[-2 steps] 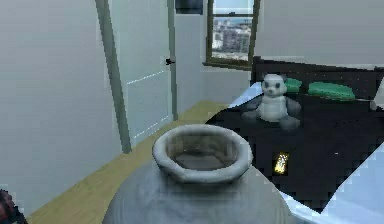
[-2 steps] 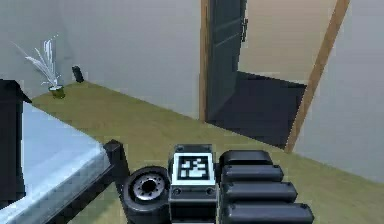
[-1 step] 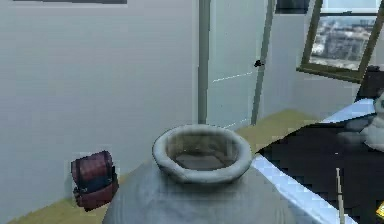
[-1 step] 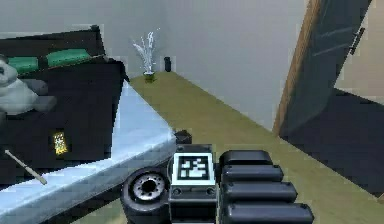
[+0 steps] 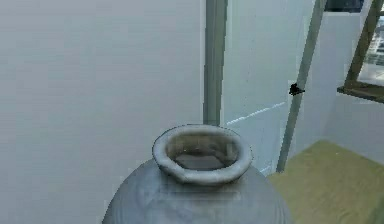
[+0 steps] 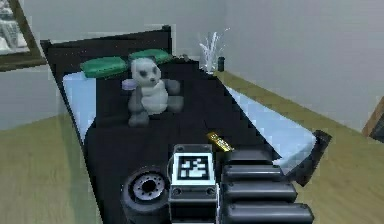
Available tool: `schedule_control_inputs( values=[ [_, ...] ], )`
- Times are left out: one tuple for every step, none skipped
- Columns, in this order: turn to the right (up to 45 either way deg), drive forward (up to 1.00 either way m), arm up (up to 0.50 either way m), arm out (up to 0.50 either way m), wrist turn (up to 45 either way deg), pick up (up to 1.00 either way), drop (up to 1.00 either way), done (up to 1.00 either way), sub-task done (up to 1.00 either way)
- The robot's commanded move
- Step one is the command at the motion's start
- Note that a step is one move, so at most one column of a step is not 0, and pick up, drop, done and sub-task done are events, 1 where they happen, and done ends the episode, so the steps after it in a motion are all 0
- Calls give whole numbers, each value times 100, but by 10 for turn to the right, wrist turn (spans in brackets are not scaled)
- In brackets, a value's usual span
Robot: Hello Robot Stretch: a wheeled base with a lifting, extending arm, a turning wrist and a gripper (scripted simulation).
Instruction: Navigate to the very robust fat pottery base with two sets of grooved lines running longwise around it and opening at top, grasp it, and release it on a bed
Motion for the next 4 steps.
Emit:
schedule_control_inputs(
  values=[
    [-90,0,0,0,0,0,0,0,0],
    [0,40,0,0,0,0,0,0,0],
    [450,0,0,0,0,0,0,0,0],
    [150,0,0,0,0,0,0,0,0]
  ],
)
